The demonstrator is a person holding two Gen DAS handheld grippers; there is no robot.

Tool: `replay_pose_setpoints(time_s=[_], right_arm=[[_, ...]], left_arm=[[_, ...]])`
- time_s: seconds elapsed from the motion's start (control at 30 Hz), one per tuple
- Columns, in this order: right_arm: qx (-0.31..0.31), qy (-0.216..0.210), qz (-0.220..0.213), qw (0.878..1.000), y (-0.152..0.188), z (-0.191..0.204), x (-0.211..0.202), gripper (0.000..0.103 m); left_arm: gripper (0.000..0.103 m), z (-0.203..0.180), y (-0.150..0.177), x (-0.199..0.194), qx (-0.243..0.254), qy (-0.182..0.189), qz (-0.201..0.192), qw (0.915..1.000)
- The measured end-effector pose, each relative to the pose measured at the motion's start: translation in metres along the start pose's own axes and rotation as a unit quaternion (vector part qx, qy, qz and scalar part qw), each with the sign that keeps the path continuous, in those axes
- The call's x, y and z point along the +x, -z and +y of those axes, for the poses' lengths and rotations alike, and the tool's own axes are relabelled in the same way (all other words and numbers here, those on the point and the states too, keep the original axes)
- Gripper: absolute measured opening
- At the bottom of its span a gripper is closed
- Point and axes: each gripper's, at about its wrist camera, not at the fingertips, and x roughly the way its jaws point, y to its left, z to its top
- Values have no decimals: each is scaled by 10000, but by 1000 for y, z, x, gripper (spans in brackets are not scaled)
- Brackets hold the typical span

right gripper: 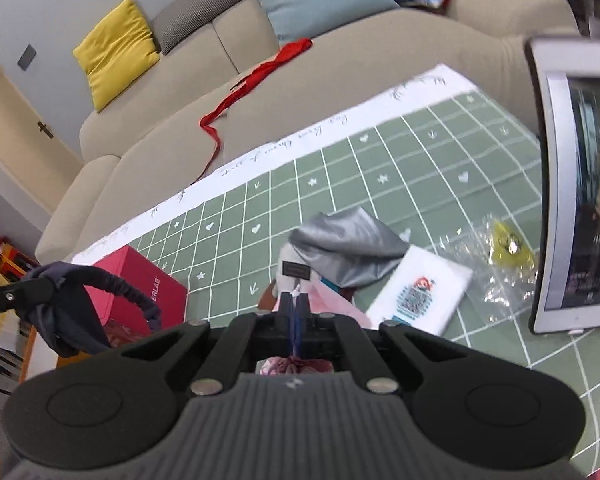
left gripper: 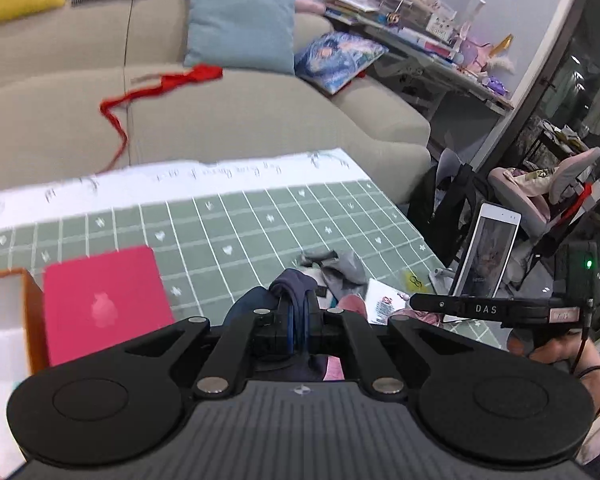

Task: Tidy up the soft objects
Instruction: 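Lift and carry the navy cloth and pink pouch with both tools toward the white box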

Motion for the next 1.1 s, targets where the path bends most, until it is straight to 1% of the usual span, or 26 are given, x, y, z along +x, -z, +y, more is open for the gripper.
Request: replay_pose_setpoints(time_s=[0.13,0.27,0.33,0.47,0.53,0.6,0.7,0.9,1.1], right_arm=[[-89,93,-131,9998,-3,23,-6,0],[-220,59,-374,9990,-9,53,-15,0],[-339,316,-603,9971,-14,71,-24,0],[-564,232,-882,9942,-21,103,-46,0],[-716,266,-1023,9918,-25,119,-57,0],[-808,179,-1141,9900,-28,134,-67,0],[-842,206,-1353,9870,-30,153,-79,0],[-1029,111,-1477,9836,-35,195,-84,0],[-1416,-163,-1475,9787,-36,256,-83,0]], left_arm=[[5,3,1,-15,-14,60,-155,9999],[5,8,1,-26,-19,42,-242,9997],[5,9,0,-31,-5,-19,-262,9997],[5,14,-4,-45,-17,-85,-302,9995],[5,15,-7,-56,80,-174,-412,9990],[5,17,-8,-70,232,-253,-600,9976],[5,22,-10,-90,235,-365,-776,9960],[5,43,-8,-118,237,-669,-959,9929],[5,78,1,-144,-46,-978,-1042,9897]])
